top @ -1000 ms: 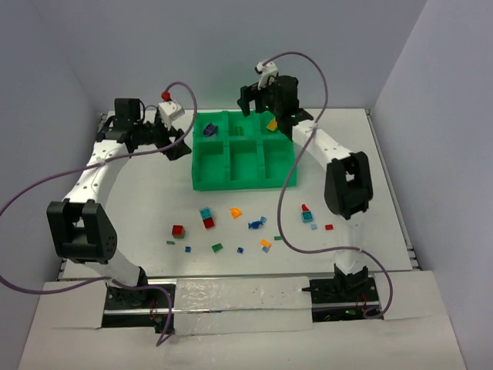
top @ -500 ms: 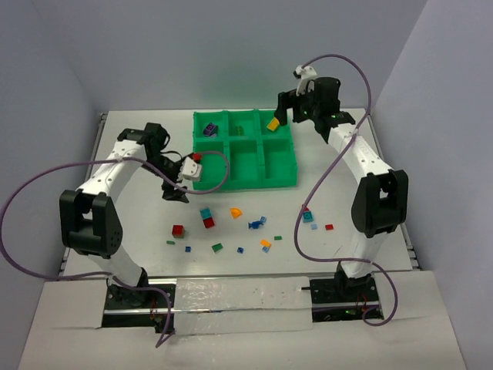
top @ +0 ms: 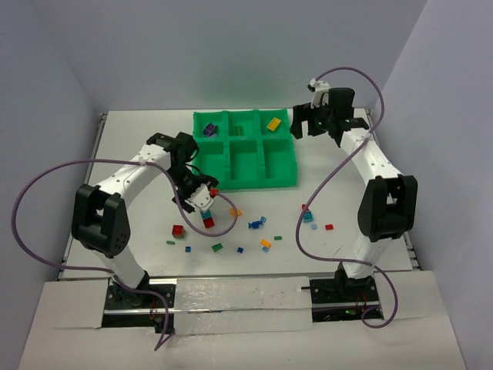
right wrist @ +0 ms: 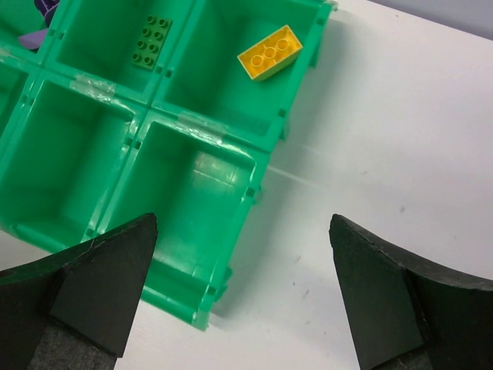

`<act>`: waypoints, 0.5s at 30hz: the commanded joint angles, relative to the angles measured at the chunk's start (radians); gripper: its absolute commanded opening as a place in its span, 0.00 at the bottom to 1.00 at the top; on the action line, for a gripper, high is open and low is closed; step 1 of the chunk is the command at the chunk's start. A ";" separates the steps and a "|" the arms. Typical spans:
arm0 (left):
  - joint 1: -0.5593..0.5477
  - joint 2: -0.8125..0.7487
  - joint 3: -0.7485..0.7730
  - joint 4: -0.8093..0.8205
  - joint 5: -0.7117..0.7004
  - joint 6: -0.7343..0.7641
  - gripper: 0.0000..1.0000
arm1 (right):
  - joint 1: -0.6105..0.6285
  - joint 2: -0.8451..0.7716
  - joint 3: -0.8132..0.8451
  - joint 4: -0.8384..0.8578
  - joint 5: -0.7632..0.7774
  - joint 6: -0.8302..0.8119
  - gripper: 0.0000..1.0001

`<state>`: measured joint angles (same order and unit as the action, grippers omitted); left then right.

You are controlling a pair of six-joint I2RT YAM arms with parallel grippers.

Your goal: Sort the legos into containers by color

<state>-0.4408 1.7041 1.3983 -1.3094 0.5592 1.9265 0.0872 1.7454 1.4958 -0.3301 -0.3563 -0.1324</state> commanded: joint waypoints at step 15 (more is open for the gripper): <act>-0.110 0.095 -0.011 -0.026 -0.108 0.213 0.70 | -0.030 -0.131 -0.077 -0.041 0.014 -0.042 1.00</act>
<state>-0.5374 1.7841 1.3926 -1.3099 0.4592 1.9579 0.0662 1.6814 1.4276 -0.3701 -0.3486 -0.1584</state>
